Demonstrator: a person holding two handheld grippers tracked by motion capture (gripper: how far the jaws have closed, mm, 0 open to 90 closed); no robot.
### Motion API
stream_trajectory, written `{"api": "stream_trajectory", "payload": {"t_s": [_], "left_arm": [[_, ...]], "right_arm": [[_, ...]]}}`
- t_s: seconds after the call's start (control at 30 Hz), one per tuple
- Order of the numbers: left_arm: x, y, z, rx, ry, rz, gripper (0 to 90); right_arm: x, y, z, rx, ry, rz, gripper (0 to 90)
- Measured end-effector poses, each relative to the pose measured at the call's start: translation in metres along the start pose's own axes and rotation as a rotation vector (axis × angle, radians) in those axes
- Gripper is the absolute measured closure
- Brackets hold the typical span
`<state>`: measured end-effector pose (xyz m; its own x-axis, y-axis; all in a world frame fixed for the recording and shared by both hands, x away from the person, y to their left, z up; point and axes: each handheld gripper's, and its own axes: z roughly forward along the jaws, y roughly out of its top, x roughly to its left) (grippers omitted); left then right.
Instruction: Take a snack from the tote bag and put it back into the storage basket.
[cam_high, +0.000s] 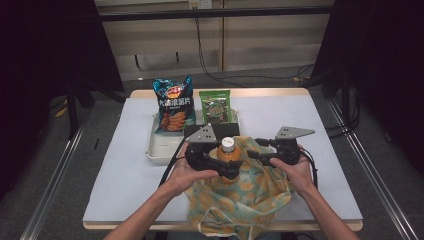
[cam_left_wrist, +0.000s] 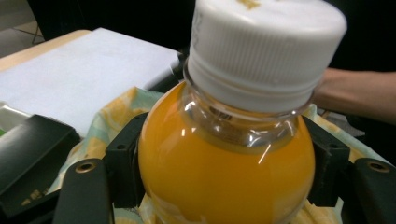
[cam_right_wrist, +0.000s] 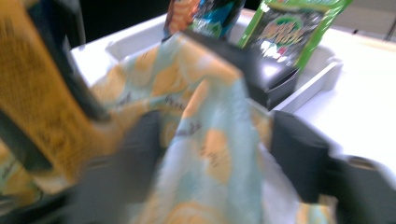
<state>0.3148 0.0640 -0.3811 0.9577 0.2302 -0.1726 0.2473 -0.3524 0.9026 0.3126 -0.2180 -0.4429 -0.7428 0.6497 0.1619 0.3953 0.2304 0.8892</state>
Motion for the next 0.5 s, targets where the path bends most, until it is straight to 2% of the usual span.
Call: {"api": "stream_trajectory", "payload": {"t_s": [0.07,0.17,0.27,0.4,0.5], "left_arm": [[0.001,0.004,-0.005,-0.015,0.0,-0.001,30.3],[0.0,0.011,-0.01,-0.041,0.01,0.01,30.3],[0.0,0.018,-0.014,-0.074,0.007,0.009,30.3],[0.003,0.025,-0.019,-0.092,0.014,0.014,30.3],[0.005,0.027,-0.024,-0.103,0.022,0.0,30.3]], "right_arm": [[0.002,-0.005,0.0,0.012,0.021,-0.007,73.6],[0.006,-0.009,-0.004,0.012,0.056,-0.011,86.1],[0.01,-0.014,-0.01,0.034,0.068,-0.018,89.3],[0.016,-0.02,-0.016,0.043,0.082,-0.034,89.9],[0.02,-0.024,-0.023,0.05,0.095,-0.044,90.0]]}}
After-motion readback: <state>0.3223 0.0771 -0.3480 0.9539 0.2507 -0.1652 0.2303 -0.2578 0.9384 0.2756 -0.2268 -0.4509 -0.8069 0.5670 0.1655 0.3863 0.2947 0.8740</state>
